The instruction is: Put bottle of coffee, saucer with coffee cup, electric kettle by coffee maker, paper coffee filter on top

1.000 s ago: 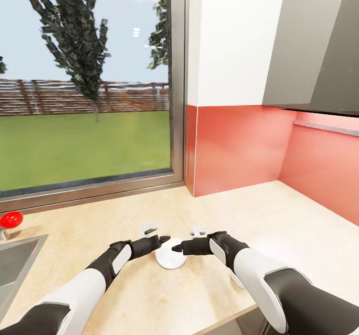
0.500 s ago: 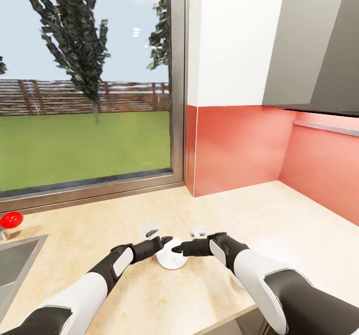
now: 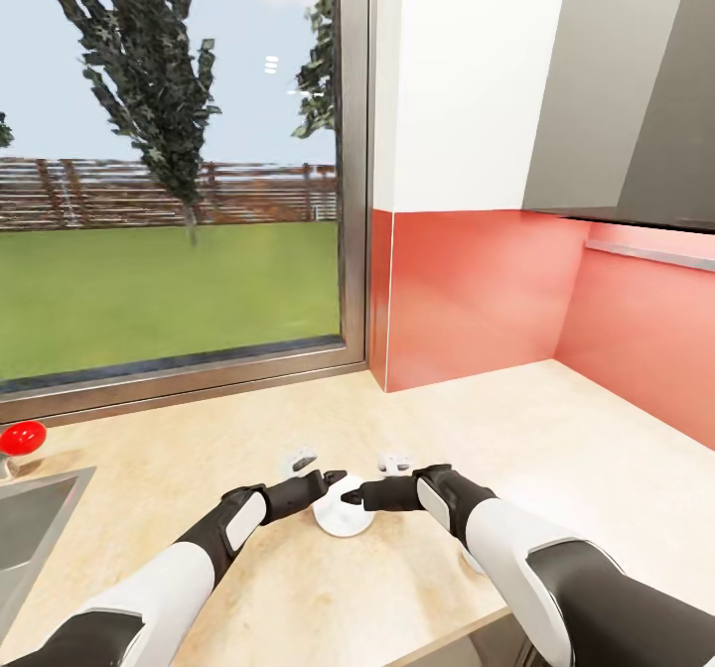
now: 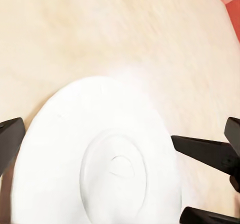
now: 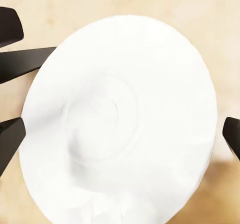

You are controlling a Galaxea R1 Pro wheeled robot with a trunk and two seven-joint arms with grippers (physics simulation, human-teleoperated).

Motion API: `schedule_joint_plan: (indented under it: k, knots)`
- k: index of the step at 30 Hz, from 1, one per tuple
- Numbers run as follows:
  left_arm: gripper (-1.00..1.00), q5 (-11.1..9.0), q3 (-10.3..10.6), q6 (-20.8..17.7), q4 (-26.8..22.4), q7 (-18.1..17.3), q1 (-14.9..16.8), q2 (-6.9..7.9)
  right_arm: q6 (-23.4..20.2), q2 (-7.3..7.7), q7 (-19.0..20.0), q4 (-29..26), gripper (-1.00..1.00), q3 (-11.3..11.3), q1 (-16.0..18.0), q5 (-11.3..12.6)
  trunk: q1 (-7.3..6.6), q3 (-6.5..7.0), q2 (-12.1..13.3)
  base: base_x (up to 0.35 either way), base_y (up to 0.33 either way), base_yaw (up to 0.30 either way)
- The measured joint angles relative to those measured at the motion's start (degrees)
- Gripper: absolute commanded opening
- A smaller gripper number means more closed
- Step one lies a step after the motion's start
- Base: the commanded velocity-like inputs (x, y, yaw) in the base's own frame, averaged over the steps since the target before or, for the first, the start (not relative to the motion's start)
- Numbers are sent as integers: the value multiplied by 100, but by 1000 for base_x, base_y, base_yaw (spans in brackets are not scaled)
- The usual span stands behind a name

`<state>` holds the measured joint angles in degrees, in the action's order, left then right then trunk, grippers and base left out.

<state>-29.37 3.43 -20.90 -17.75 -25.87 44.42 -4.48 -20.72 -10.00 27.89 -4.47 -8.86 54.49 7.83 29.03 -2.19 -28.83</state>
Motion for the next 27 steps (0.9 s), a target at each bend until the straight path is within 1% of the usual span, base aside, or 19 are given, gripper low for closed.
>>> schedule_joint_plan:
  k: [4, 10, 15, 20, 27]
  knots:
    - [100, 2, 1, -5, -23, -11, 0, -3, 2, 0, 1, 1, 100, -3, 0, 7, 0, 0, 0, 0, 0, 0]
    - [100, 2, 1, -6, -37, -12, 0, -65, 4, 0, 1, 3, 100, 1, 0, 9, 0, 0, 0, 0, 0, 0]
    - [100, 0, 2, -11, -54, -15, 8, -73, 4, 0, 2, 3, 100, 5, 0, 11, 0, 0, 0, 0, 0, 0]
    - [100, 0, 3, -25, -53, -218, 9, -71, 6, 0, 9, 4, 100, 3, 0, 9, 0, 0, 0, 0, 0, 0]
    - [100, 1, -3, -30, -49, -257, 9, -65, 7, 0, 19, 5, 100, 4, 0, 9, 0, 0, 0, 0, 0, 0]
